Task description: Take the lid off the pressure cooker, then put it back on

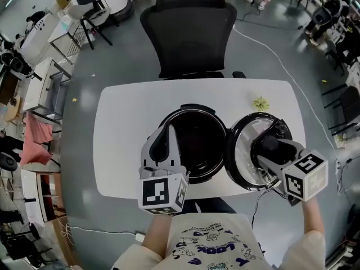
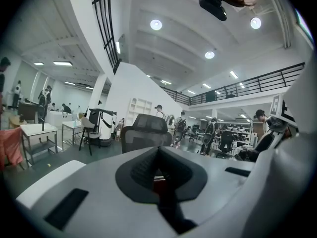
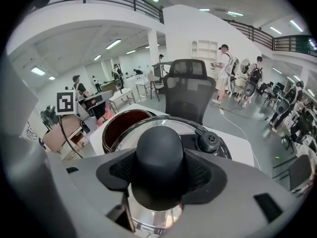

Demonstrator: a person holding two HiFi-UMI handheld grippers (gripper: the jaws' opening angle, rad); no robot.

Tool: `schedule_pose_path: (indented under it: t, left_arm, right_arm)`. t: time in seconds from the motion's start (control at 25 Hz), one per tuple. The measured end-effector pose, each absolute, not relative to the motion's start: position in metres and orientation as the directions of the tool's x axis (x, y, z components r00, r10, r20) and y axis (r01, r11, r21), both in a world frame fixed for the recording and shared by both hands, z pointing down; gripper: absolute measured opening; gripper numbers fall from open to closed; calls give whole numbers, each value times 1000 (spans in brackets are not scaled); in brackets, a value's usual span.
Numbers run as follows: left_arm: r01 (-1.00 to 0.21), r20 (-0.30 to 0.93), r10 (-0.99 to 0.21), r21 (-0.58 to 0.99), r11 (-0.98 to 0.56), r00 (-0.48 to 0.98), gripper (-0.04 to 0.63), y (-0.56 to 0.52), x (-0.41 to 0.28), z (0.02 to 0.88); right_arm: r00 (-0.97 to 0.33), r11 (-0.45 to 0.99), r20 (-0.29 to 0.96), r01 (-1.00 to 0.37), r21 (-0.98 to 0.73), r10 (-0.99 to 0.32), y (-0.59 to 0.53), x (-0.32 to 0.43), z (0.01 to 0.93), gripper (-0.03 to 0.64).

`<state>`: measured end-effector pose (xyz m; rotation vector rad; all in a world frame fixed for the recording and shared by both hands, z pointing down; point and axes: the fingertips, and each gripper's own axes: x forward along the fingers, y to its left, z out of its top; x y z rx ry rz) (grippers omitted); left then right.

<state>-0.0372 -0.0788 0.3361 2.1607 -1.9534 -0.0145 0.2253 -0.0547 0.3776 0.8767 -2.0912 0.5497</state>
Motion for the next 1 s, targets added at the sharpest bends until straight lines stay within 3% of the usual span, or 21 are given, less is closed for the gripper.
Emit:
schedule_pose_path:
  t: [0.48,0.6,1.0]
  left_arm:
    - [-975,176,-983,204,93,-56,19,-44,-119,347]
    - [-964,183,-979,232,129,-87,87,-38,-134,352]
    - [-899,261,-959,387,205,-107,178,-29,-170,393]
  right_arm:
    - [-542,814,788,-574,-93,-292,-66,125,365,293]
    - [-559,839,786,-535,-97,-265,-67,103,364,293]
    - [-588,885,784,-450,-115,-197,-63,41,367,294]
